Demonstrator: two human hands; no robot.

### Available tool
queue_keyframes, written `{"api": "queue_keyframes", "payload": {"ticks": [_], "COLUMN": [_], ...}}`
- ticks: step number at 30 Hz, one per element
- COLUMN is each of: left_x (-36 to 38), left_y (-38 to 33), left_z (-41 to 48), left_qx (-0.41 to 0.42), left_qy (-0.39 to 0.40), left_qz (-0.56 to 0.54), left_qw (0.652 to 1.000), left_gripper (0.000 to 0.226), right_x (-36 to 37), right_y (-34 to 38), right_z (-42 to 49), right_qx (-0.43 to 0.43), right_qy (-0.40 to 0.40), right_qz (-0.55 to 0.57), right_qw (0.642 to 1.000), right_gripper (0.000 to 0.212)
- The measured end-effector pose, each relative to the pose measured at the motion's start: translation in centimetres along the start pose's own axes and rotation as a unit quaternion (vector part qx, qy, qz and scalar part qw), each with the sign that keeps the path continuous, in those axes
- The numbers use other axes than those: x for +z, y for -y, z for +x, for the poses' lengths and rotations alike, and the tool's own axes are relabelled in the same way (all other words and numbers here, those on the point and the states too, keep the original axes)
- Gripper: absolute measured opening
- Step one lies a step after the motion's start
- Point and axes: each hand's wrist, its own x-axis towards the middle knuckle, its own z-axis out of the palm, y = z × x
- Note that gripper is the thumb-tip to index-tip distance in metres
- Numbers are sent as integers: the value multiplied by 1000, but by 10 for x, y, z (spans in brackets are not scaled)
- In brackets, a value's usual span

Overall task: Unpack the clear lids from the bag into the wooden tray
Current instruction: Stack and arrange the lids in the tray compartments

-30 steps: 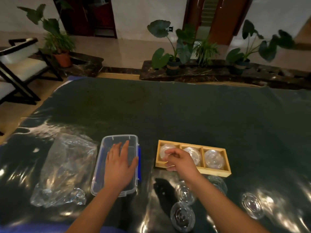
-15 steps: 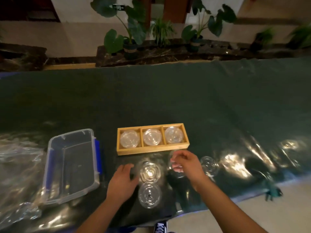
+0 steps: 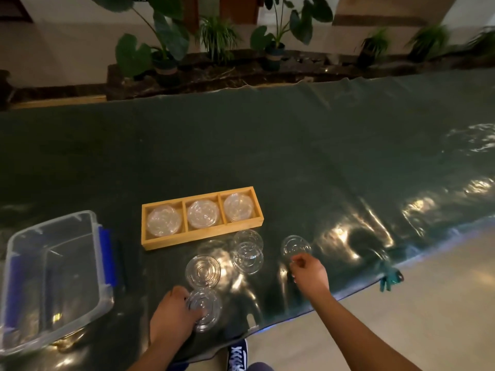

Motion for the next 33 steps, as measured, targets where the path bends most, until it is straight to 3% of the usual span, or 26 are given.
{"api": "queue_keyframes", "payload": {"ticks": [4, 8, 12, 15, 17, 20, 22, 24, 28, 33], "left_x": [-3, -4, -10, -18, -25, -35, -40, -43, -46, -51], "left_y": [4, 13, 22, 23, 21, 19, 18, 16, 18, 24], "left_z": [1, 4, 6, 8, 10, 16, 19, 21, 21, 20], "left_qx": [-20, -43, -45, -61, -83, -107, -120, -125, -130, -146], "left_qy": [-8, -5, 8, 8, 12, 13, 17, 20, 26, 7], "left_qz": [-58, -140, -215, -297, -367, -426, -451, -465, -476, -512], "left_qw": [998, 989, 976, 953, 926, 898, 884, 876, 869, 846], "left_gripper": [48, 45, 36, 24, 19, 18, 20, 22, 22, 22], "right_x": [-10, -15, -11, -16, -21, -20, -15, -3, 30, 62], "right_y": [5, 10, 10, 9, 9, 12, 21, 36, 66, 77], "right_z": [29, 56, 66, 69, 70, 66, 59, 53, 49, 50], "right_qx": [-27, 8, 5, 16, 31, 43, 47, 48, 50, 3], "right_qy": [-78, -47, -26, -23, -9, -27, 12, 71, 123, 65], "right_qz": [-71, -171, -233, -237, -190, 18, 160, 235, 230, 15], "right_qw": [994, 984, 972, 971, 981, 999, 986, 968, 964, 998], "right_gripper": [25, 54, 65, 63, 48, 17, 13, 12, 14, 32]}}
